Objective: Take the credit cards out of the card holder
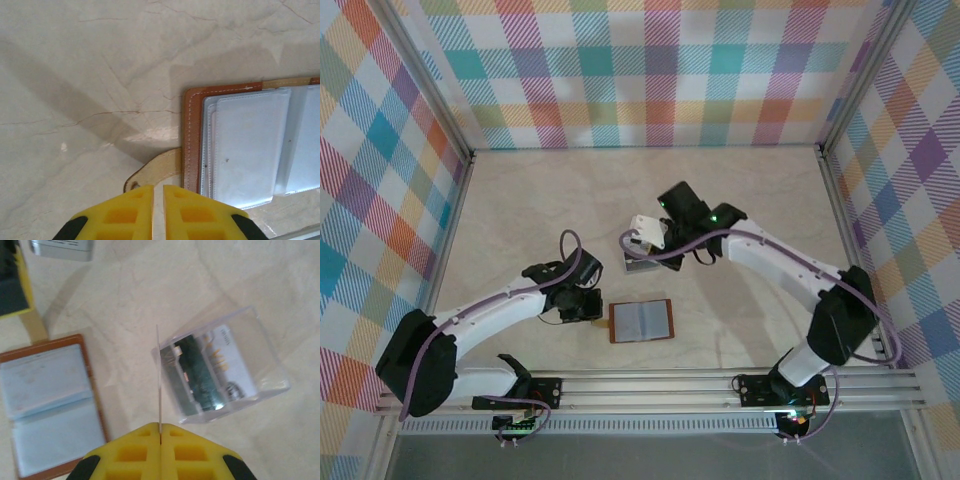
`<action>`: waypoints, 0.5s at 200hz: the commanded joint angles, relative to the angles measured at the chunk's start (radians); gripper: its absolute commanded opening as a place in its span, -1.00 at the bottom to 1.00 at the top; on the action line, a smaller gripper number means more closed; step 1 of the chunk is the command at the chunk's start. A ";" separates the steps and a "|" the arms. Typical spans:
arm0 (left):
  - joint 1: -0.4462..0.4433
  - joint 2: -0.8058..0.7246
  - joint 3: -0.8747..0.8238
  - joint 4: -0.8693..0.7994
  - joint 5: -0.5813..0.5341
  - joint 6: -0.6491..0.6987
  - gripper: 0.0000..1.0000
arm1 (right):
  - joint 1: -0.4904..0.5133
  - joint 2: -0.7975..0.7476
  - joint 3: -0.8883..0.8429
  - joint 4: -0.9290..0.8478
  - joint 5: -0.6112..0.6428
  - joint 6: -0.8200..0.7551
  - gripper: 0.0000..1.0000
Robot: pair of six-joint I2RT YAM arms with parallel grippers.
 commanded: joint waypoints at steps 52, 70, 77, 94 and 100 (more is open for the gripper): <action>0.018 -0.079 -0.052 -0.013 0.002 -0.035 -0.61 | -0.048 0.356 0.458 -0.314 0.032 -0.327 -1.00; 0.019 -0.083 -0.053 -0.015 0.002 -0.037 -0.60 | -0.050 0.432 0.548 -0.360 0.043 -0.360 -1.00; 0.020 -0.085 -0.054 -0.018 0.002 -0.038 -0.60 | -0.051 0.463 0.582 -0.377 0.049 -0.370 -1.00; 0.020 -0.089 -0.053 -0.027 -0.001 -0.037 -0.60 | -0.053 0.532 0.666 -0.434 0.055 -0.388 -1.00; 0.021 -0.091 -0.053 -0.030 -0.002 -0.036 -0.60 | -0.054 0.554 0.694 -0.456 0.055 -0.391 -1.00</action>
